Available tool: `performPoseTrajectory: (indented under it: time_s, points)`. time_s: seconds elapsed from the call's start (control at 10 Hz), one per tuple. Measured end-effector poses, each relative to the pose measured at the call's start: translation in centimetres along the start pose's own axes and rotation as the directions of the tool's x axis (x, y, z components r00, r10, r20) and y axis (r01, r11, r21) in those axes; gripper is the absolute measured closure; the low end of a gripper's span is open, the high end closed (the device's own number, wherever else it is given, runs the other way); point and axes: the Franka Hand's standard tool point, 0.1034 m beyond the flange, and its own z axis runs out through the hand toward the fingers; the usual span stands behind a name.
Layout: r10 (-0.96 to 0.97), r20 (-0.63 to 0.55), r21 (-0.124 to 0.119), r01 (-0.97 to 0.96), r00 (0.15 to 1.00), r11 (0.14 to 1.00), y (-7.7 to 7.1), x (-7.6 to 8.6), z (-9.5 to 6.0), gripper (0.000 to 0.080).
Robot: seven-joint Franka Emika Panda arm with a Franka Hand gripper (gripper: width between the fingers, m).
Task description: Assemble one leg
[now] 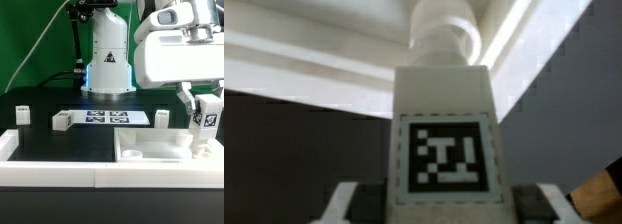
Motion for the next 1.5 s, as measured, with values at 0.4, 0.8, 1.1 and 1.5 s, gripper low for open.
performPoseTrajectory:
  time_s: [0.4,0.8,1.1,1.5]
  points:
    - [0.0,-0.009,-0.001,0.0,1.0,1.0,-0.2,-0.5,0.6,0.0508]
    - [-0.004,-0.037,-0.002,0.004,0.999,1.0,-0.8,-1.0,1.8,0.0508]
    - [-0.004,-0.127,-0.026,0.001,0.992,1.0,-0.8,-2.0,1.6,0.0508]
    - [-0.004,-0.091,-0.017,0.003,0.996,1.0,-0.9,-2.2,1.7,0.0393]
